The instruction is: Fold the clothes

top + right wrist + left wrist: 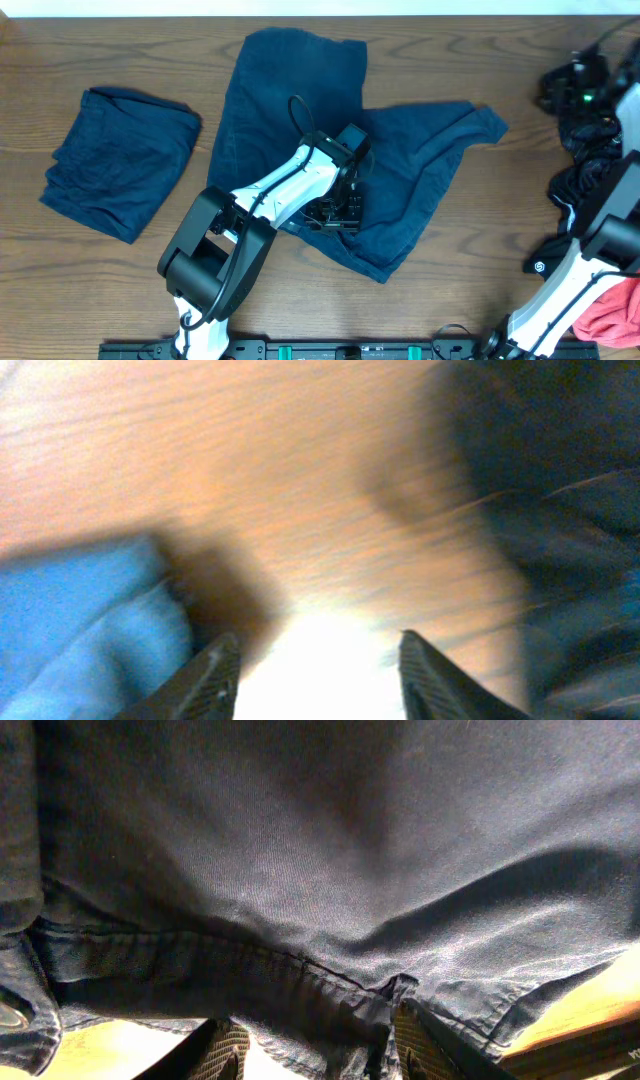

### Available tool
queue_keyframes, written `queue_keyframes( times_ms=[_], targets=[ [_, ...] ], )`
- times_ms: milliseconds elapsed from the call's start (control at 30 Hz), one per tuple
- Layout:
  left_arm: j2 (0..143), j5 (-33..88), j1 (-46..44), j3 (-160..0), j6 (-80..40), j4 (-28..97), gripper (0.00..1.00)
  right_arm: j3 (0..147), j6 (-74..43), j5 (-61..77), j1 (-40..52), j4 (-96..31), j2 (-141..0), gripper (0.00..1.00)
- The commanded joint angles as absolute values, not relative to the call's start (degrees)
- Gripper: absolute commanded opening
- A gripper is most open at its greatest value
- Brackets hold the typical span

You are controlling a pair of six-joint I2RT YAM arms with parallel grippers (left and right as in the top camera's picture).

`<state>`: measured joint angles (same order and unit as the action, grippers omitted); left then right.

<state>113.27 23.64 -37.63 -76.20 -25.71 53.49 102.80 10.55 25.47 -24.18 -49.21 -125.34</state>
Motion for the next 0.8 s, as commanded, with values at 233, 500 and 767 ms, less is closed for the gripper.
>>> queue_keyframes(
  times_ms=[233, 500, 767],
  targets=[
    [112.51, 23.33, -37.74, -75.96, -25.58, 53.47, 0.50, 101.91, 4.69, 21.85, -18.87, -57.36, -125.95, 0.57],
    [112.51, 23.33, -37.74, -75.96, -25.61, 53.47, 0.49, 100.42, 3.62, 20.05, -15.94, -55.86, -126.15, 0.56],
    [112.51, 23.33, -37.74, -75.96, -25.58, 53.45, 0.49, 94.89, 0.93, 17.45, -15.38, -50.59, -126.15, 0.07]
  ],
)
